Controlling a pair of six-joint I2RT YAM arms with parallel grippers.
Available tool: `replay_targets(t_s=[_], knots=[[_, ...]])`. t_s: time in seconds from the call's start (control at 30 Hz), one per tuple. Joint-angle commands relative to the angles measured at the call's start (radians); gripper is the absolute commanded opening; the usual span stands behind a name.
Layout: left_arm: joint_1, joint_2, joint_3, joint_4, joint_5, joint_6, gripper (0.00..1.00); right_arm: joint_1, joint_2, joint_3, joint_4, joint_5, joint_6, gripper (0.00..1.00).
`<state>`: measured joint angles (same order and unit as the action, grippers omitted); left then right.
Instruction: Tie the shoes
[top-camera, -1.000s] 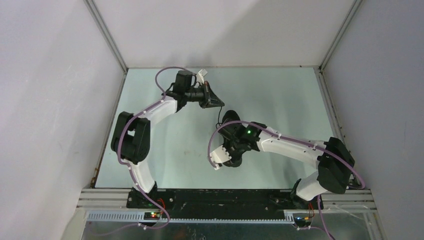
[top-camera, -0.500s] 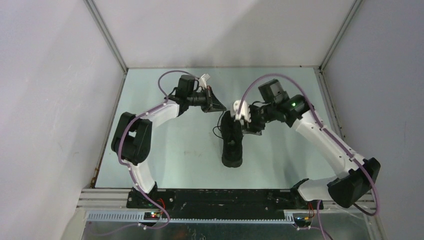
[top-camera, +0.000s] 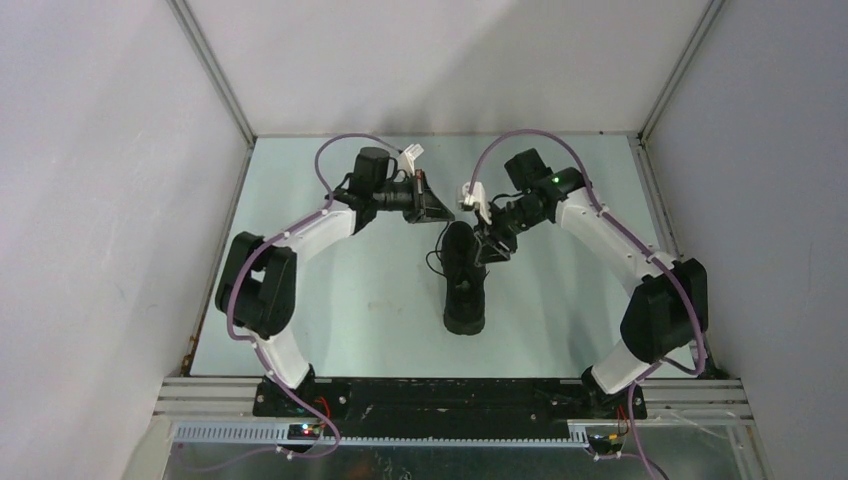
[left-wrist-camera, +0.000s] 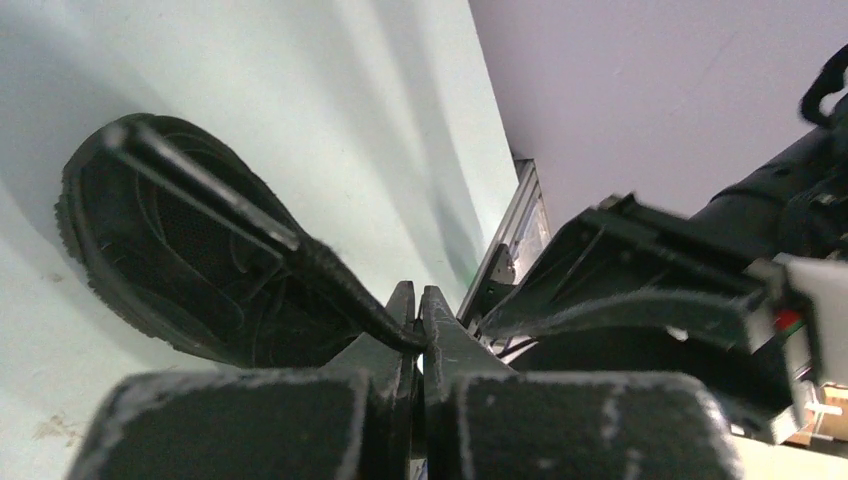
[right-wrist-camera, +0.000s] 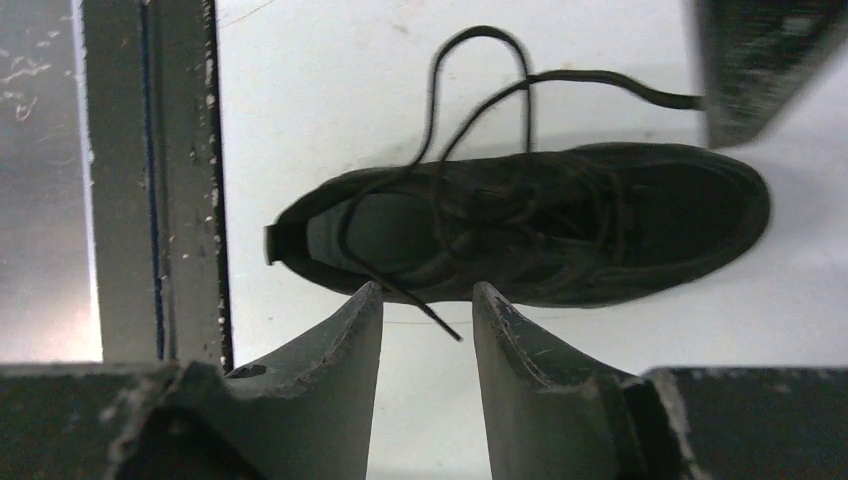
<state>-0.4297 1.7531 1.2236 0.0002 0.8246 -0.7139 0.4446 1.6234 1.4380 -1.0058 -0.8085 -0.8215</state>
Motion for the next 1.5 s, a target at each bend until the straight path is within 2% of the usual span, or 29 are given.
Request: replay_targets(t_s=[0.0, 0.13, 0.3, 0.53, 0.87, 0.93, 1.0, 1.17, 1.23, 1.47], knots=[[-0.001, -0.06, 0.017, 0.054, 0.05, 0.005, 0.0, 0.08, -0.099, -0.079, 0.023, 0.038, -0.051, 0.41], [-0.001, -0.066, 0.012, 0.047, 0.039, 0.008, 0.0, 0.145, -0.165, -0.151, -0.012, 0.143, -0.184, 0.39], [-0.001, -0.075, 0.009, 0.043, 0.027, 0.006, 0.0, 0.222, -0.198, -0.238, -0.035, 0.314, -0.382, 0.31], [-0.001, -0.073, 0.004, 0.039, 0.013, -0.005, 0.0, 0.254, -0.186, -0.251, 0.017, 0.393, -0.457, 0.38], [0.011, -0.07, 0.03, -0.035, -0.023, 0.004, 0.0, 0.285, -0.112, -0.264, 0.074, 0.471, -0.564, 0.39], [0.014, -0.069, 0.031, -0.035, -0.022, 0.006, 0.0, 0.288, -0.104, -0.265, 0.082, 0.481, -0.578, 0.36], [0.016, -0.069, 0.03, -0.035, -0.025, 0.008, 0.0, 0.293, -0.099, -0.265, 0.093, 0.496, -0.587, 0.28], [0.018, -0.068, 0.041, -0.038, -0.022, 0.009, 0.0, 0.294, -0.12, -0.264, 0.147, 0.541, -0.578, 0.03], [0.017, -0.069, 0.056, -0.038, -0.014, 0.01, 0.0, 0.285, -0.146, -0.256, 0.145, 0.539, -0.563, 0.0], [0.018, -0.089, 0.094, -0.106, -0.022, 0.119, 0.0, 0.189, -0.246, -0.155, 0.044, 0.422, -0.404, 0.0]])
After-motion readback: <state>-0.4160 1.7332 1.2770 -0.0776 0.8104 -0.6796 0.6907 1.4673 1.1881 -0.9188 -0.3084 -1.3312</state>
